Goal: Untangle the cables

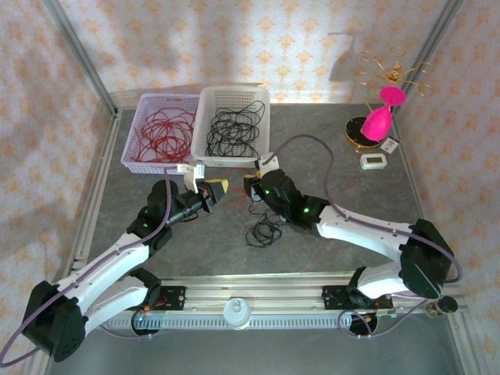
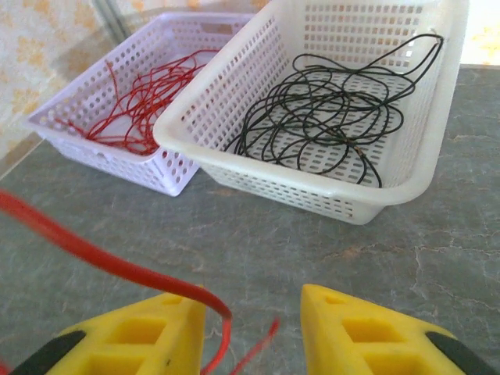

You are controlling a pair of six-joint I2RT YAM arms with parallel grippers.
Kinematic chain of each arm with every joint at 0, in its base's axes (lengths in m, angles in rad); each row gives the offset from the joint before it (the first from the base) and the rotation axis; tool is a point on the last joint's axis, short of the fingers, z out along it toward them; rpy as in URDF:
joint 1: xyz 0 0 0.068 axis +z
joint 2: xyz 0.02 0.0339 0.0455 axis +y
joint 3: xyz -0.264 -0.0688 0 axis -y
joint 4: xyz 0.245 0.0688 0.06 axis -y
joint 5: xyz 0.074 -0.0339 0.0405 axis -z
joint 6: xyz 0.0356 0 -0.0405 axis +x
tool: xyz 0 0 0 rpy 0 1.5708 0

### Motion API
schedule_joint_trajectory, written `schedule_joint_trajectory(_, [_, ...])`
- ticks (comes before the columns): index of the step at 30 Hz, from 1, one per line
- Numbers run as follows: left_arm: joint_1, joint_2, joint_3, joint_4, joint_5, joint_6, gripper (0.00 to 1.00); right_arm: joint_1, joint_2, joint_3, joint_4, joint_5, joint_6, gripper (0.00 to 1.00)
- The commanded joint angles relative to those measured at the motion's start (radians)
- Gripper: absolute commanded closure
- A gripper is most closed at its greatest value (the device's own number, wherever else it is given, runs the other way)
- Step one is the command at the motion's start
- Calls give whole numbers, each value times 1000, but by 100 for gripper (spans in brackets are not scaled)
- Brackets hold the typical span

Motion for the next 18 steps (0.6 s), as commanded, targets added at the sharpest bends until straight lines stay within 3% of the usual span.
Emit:
schedule_joint_trajectory(1, [-10, -24, 72, -193, 32, 98, 100, -1, 31, -5, 116, 60, 13, 59])
schedule_joint_trajectory(4, [-12, -24, 119, -274, 63, 133, 100, -19, 76, -8, 165, -6, 47, 57])
schedule_joint_trajectory(9, [-15, -38, 197, -362, 89, 159, 100, -79, 102, -81, 353, -241, 120, 55])
schedule_joint_trajectory(12, [-17, -44, 251, -418, 106, 176, 100, -89, 118, -93, 380, -254, 134, 54])
schedule_joint_trajectory(18, [-16, -120, 335, -461, 6, 161, 100, -112, 167, -97, 343, -267, 167, 54])
